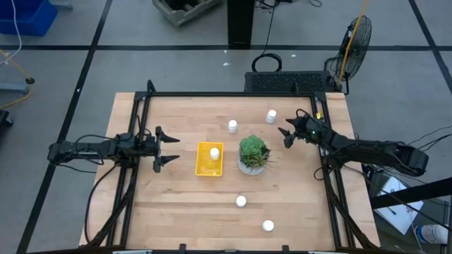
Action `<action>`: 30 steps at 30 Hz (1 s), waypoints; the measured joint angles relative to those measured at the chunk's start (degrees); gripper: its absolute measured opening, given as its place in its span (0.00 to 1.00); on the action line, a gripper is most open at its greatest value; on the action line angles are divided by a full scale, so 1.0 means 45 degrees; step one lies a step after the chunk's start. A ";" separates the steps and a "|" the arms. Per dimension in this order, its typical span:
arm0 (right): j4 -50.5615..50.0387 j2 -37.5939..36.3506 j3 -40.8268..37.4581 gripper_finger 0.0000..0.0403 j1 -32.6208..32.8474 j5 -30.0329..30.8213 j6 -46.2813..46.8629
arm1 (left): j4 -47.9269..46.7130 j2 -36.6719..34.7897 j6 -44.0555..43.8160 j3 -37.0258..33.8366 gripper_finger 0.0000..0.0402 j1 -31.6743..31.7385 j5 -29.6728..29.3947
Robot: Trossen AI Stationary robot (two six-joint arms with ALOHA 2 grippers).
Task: Pick and place pill bottles into a basket
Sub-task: Put the white medicine bottle into the yellow basket
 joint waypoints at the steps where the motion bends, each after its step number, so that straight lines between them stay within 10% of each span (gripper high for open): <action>1: 0.0161 0.0208 0.0121 0.69 -0.0134 -0.0011 -0.0132 | 0.0000 0.0000 0.0000 -0.0001 0.81 -0.0003 0.0000; 30: 0.6048 0.7338 0.0383 0.74 -0.1344 -0.1338 -0.0437 | -0.0010 0.0004 0.0000 -0.0001 0.81 -0.0003 0.0004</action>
